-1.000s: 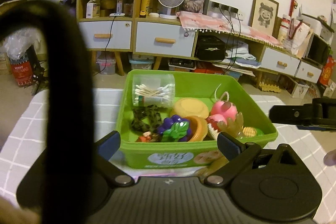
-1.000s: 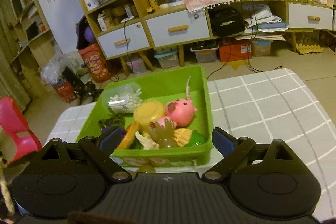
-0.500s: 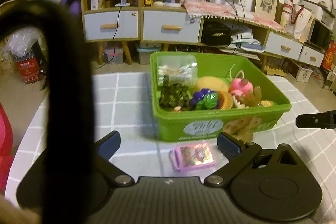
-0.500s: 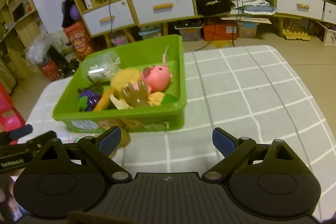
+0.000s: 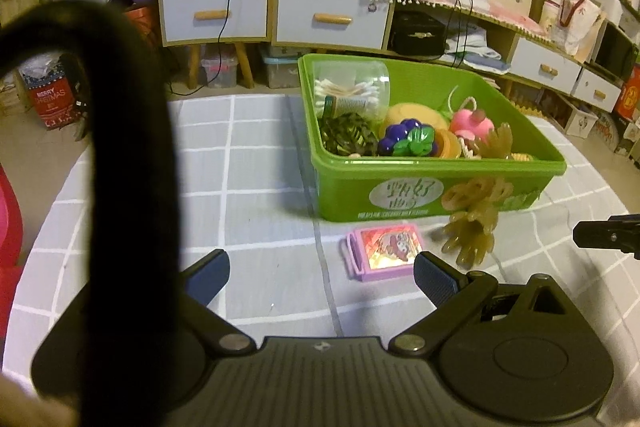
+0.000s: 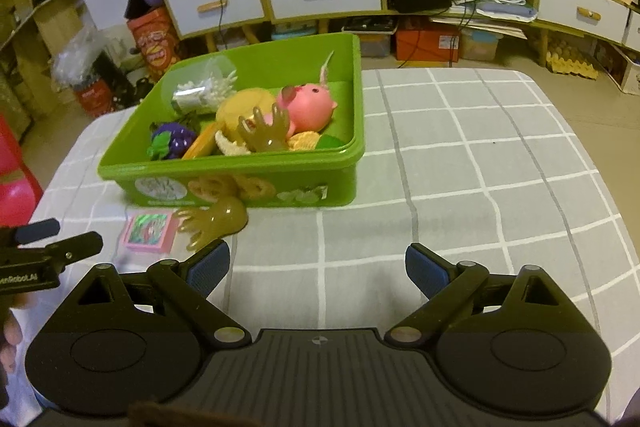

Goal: Organize rigid objects
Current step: 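Withdraw both tools from the bin toward the pink card box and second octopus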

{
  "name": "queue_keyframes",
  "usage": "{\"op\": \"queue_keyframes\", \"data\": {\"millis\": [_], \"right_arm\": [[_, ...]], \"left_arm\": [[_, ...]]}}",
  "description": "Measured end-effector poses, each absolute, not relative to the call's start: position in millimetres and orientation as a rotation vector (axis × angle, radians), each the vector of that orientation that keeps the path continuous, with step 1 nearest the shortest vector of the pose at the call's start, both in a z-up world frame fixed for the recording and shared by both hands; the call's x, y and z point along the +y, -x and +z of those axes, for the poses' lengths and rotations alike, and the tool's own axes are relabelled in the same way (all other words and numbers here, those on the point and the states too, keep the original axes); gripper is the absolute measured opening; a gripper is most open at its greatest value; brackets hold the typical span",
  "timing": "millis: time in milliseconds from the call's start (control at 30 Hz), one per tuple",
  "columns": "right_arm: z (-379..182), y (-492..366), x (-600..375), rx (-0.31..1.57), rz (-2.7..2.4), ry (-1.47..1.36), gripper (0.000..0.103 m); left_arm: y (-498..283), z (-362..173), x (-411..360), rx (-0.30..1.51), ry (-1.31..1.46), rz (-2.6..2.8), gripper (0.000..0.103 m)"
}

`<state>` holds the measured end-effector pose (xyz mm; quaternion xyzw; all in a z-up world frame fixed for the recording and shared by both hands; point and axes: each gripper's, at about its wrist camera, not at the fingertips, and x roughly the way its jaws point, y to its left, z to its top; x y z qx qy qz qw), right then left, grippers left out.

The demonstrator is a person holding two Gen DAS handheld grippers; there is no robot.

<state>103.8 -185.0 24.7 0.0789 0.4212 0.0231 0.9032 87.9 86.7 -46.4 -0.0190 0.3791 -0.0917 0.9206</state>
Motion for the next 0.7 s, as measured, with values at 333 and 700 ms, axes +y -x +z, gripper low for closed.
{"op": "queue_keyframes", "data": {"millis": [333, 700], "right_arm": [[16.8, -104.5, -183.4, 0.900, 0.049, -0.134, 0.096], [5.1, -105.2, -175.3, 0.923, 0.077, -0.100, 0.096]], "left_arm": [[-89.3, -54.3, 84.8, 0.814, 0.019, -0.200, 0.075], [-93.4, -65.8, 76.8, 0.847, -0.018, -0.221, 0.074]]}}
